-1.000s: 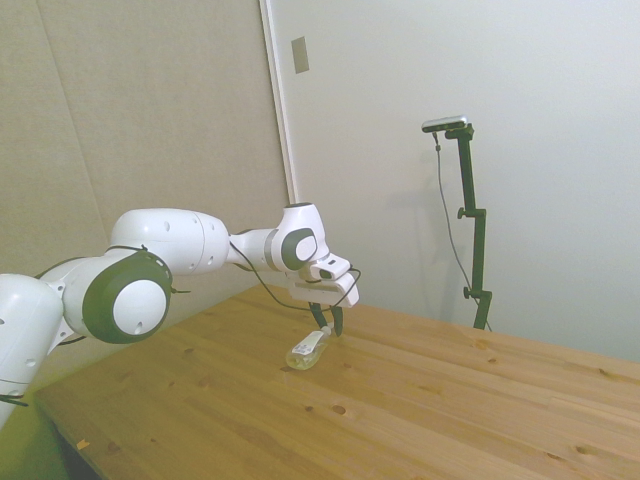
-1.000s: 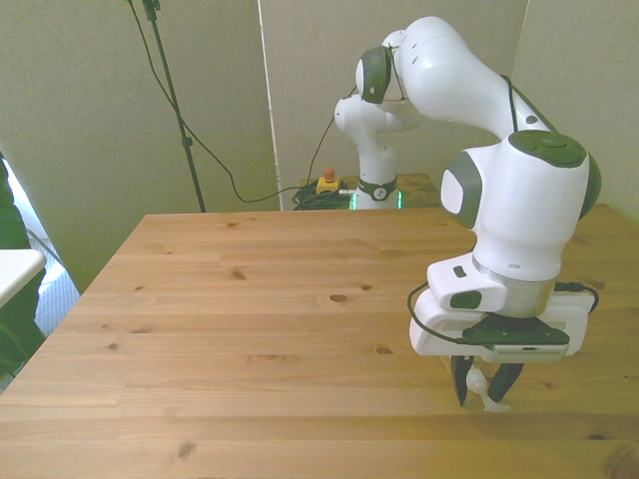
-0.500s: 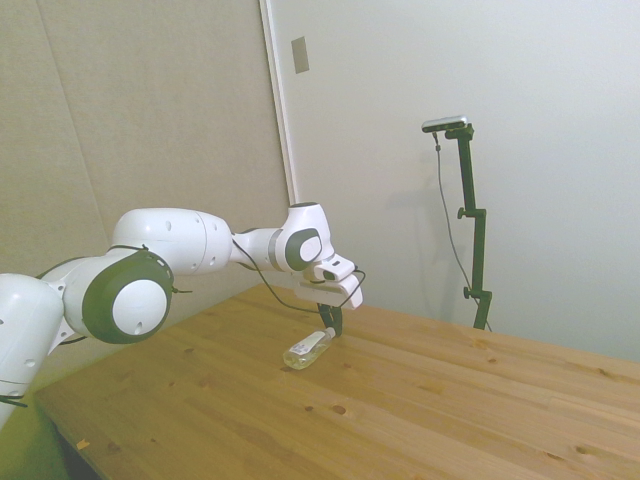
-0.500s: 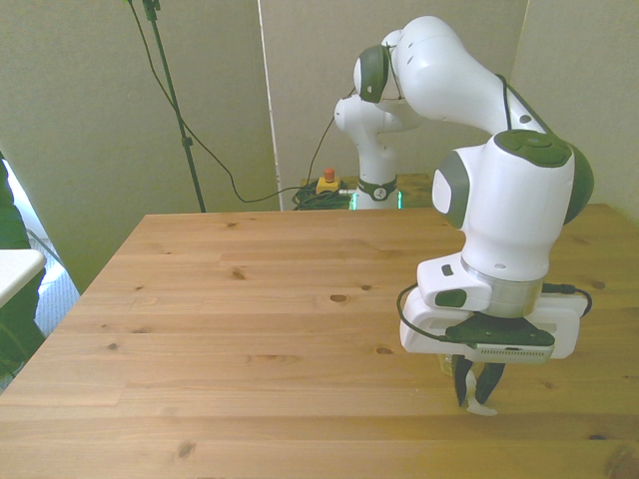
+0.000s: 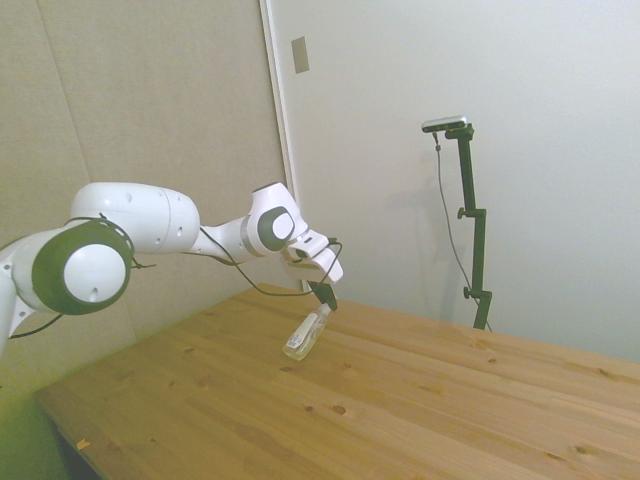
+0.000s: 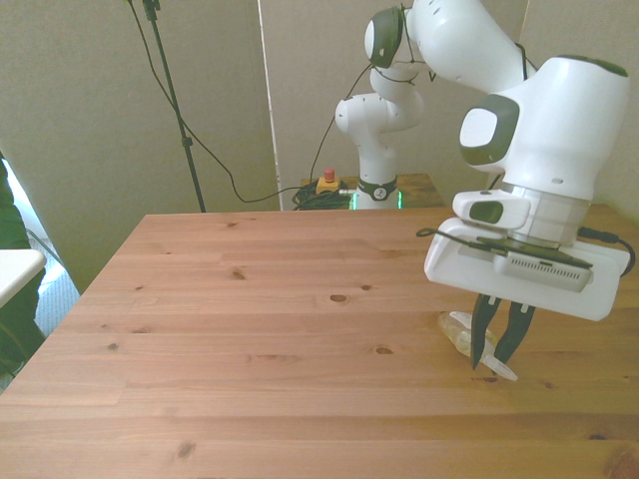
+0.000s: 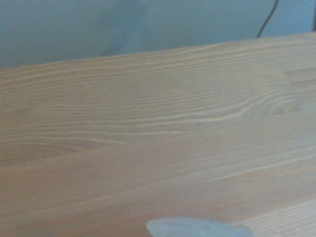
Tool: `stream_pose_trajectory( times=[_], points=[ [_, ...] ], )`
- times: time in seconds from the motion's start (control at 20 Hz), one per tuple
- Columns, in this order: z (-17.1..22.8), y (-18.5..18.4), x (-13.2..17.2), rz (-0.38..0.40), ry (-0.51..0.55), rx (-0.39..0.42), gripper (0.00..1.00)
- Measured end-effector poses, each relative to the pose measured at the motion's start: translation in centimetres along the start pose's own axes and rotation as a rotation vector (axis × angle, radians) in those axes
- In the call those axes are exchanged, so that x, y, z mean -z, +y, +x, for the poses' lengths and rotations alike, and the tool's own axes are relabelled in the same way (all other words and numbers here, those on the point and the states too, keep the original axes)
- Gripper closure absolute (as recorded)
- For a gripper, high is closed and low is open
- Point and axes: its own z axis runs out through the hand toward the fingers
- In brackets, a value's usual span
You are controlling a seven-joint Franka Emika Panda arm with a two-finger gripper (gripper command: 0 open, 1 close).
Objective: Stand the sanitizer
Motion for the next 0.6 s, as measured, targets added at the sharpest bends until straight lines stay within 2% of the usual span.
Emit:
stream_pose_trajectory(
  times=[0.25, 0.6],
  points=[
    [-1.4, 1.4, 1.9, 0.023, 0.165, -0.070, 1.00],
    [-3.5, 3.0, 2.8, 0.065, 0.324, -0.161, 1.00]
  ],
)
